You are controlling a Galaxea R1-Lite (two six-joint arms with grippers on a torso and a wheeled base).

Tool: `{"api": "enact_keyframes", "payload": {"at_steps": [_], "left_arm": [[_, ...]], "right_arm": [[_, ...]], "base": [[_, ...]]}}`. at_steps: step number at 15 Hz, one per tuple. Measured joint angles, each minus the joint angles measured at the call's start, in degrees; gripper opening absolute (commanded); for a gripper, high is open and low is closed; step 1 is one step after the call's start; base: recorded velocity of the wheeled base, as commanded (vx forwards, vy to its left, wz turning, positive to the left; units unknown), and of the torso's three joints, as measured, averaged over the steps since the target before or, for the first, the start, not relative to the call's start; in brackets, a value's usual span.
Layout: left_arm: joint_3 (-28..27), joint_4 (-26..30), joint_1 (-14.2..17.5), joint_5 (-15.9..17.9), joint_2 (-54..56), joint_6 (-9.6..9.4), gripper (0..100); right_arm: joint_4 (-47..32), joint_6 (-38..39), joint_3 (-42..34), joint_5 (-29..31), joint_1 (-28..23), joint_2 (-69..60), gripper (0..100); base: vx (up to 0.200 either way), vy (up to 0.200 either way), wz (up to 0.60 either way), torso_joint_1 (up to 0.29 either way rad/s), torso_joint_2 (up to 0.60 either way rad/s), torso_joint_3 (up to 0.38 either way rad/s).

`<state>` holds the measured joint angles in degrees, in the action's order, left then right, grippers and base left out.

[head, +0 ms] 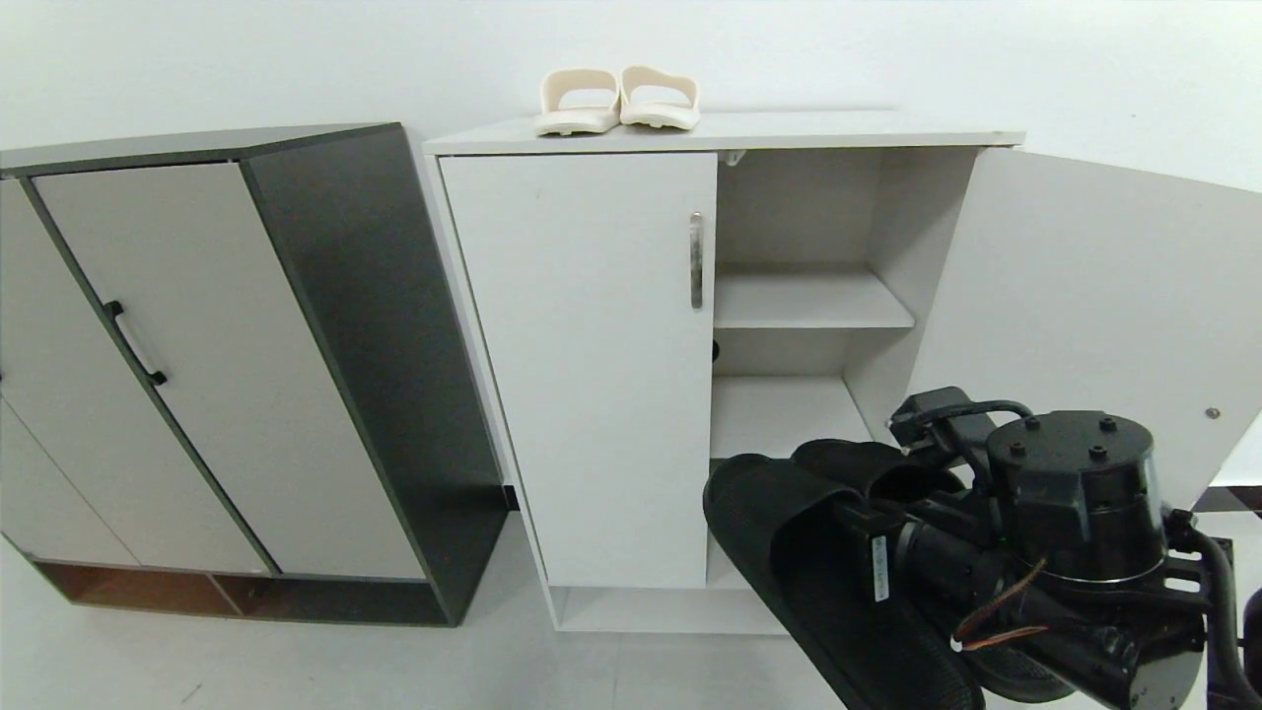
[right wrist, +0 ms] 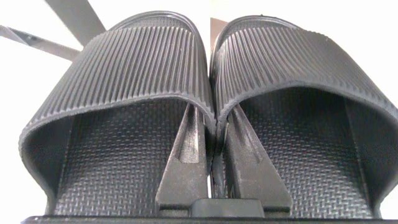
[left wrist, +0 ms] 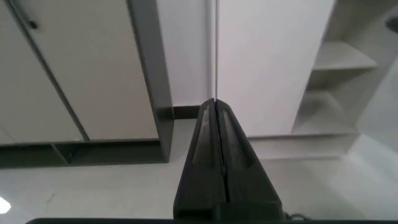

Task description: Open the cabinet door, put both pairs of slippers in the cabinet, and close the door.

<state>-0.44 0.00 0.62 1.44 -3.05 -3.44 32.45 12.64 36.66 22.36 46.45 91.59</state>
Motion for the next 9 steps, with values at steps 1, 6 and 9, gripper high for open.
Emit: {"api": "enact_keyframes", "payload": {"at_steps": [1, 6, 9], "left_arm": [[0.23, 0.21, -0.29, 0.01, 1.15, -0.5, 0], [0.44, 0.16, -0.62, -0.32, 2.97, 1.74, 0], [0.44, 0.16, -0.62, -0.32, 3.18, 1.78, 0]], "right_arm": [[0.11, 0.09, 0.02, 0.0, 0.55, 0.04, 0], [0.06, 0.35, 0.68, -0.11, 3.3, 0.3, 0], [0.11, 0.41, 0.96, -0.22, 3.57, 0.72, 0]], "base": [[0.0, 0.0, 0.0, 0.0, 0.0, 0.0], [0.0, 0.0, 0.0, 0.0, 0.0, 0.0], [0.0, 0.0, 0.0, 0.0, 0.0, 0.0]]}}
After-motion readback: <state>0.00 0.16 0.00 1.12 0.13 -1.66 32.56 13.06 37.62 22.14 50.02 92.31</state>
